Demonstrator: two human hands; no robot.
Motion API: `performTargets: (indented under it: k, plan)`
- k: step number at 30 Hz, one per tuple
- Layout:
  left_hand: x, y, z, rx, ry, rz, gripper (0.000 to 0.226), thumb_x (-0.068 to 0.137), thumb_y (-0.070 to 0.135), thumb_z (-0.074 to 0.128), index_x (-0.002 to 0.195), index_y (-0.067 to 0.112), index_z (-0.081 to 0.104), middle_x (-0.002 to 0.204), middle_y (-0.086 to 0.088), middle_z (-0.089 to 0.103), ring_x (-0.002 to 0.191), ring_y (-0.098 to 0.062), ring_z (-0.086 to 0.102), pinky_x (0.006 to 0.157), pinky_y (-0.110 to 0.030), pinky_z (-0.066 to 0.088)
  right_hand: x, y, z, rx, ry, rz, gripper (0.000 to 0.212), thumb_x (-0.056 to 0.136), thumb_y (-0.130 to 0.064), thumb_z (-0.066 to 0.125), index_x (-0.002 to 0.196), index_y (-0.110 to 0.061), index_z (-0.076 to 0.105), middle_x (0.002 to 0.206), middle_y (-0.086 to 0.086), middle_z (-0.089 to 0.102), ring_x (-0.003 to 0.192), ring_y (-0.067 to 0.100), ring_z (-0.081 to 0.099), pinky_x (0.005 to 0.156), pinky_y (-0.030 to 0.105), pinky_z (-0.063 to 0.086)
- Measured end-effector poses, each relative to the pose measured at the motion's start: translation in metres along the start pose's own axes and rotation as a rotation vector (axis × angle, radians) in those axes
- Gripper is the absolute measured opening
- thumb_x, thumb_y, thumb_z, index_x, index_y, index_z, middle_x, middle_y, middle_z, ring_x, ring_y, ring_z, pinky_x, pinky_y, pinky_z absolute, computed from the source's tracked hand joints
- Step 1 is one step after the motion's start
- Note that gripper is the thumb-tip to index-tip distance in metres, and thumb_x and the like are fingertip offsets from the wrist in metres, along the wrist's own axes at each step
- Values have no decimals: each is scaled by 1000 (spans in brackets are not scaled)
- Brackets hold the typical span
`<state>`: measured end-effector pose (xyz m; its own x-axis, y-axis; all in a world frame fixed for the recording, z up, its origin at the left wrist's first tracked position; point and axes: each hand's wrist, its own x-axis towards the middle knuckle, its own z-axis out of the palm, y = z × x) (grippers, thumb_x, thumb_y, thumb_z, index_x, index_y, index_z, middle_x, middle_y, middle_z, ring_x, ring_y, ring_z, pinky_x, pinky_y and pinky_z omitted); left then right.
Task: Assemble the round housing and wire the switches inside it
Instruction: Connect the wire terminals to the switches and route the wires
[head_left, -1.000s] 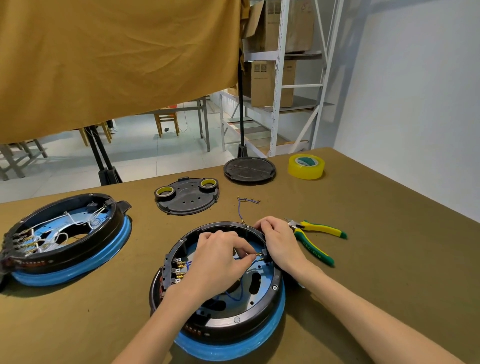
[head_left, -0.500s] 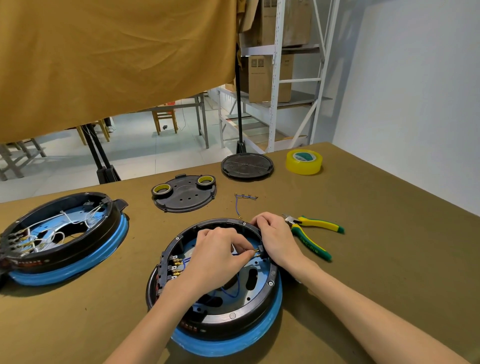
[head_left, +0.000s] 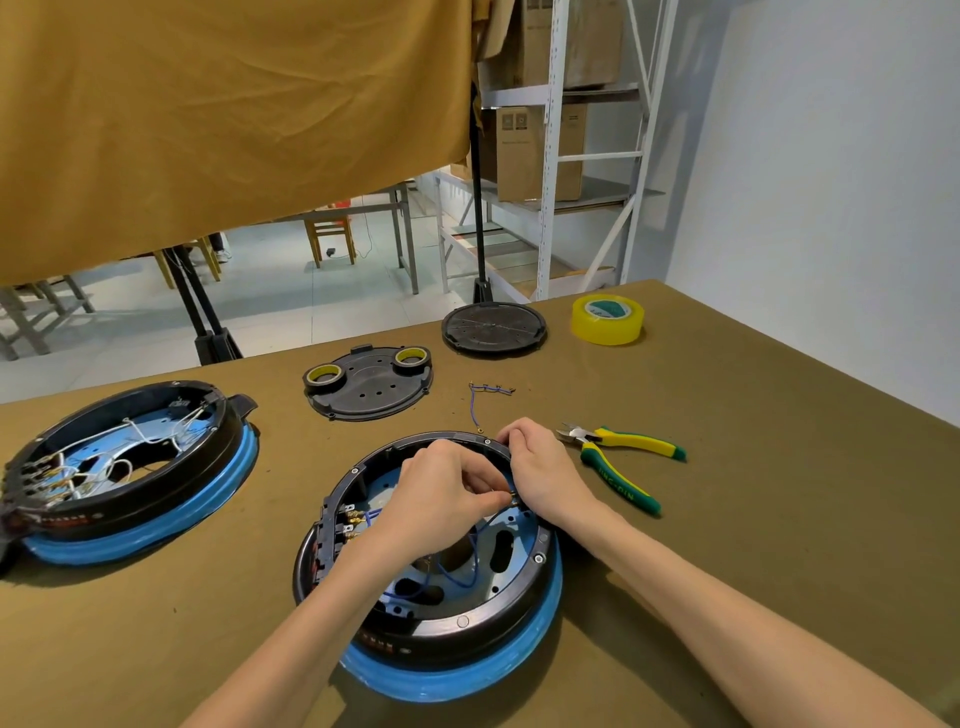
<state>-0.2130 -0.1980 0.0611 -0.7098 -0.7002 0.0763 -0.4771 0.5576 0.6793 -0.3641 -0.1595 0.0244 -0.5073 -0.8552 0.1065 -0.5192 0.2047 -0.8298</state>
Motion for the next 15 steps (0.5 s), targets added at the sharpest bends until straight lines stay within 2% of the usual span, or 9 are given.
performTargets:
  k: [2,5,9,12,14,15]
  plan:
    - [1,-1,-3,18,-31,1,2,87,32,80,86,32,82,70,18,73,67,4,62,86,-35,54,0,1,0,10,-5,2,32,111,-21,31,109,-17,63,105,-1,62,100,14,59,89,34,50]
    - [0,-5,-9,49,-71,-8,4,88,38,78,87,36,81,77,24,73,79,0,66,98,-46,51,0,3,-3,32,-2,-8,33,111,-21,32,107,-17,65,101,-2,65,94,11,61,79,26,50]
    - [-4,-5,-7,65,-49,-2,9,90,42,75,81,43,77,78,31,69,78,0,64,100,-48,51,0,5,-2,41,9,-18,33,110,-18,34,101,-19,65,97,-2,66,92,12,62,82,29,51]
    - [-6,-1,-4,84,-14,40,14,90,41,75,78,47,72,76,34,66,76,-1,62,100,-49,50,1,4,-3,44,13,-24,32,109,-18,35,98,-20,65,95,-2,66,91,13,62,78,28,49]
    - [-9,-2,-6,90,-16,86,3,91,44,73,89,46,75,78,30,68,79,0,62,100,-45,50,-1,4,-4,26,11,-48,31,109,-18,36,99,-19,66,95,-2,66,89,13,62,75,26,49]
    - [-12,-6,-9,80,2,104,8,92,45,72,99,43,76,83,29,69,84,2,63,99,-40,51,-3,3,-6,12,14,-69,29,109,-19,38,100,-19,66,95,-3,66,90,13,62,76,26,49]
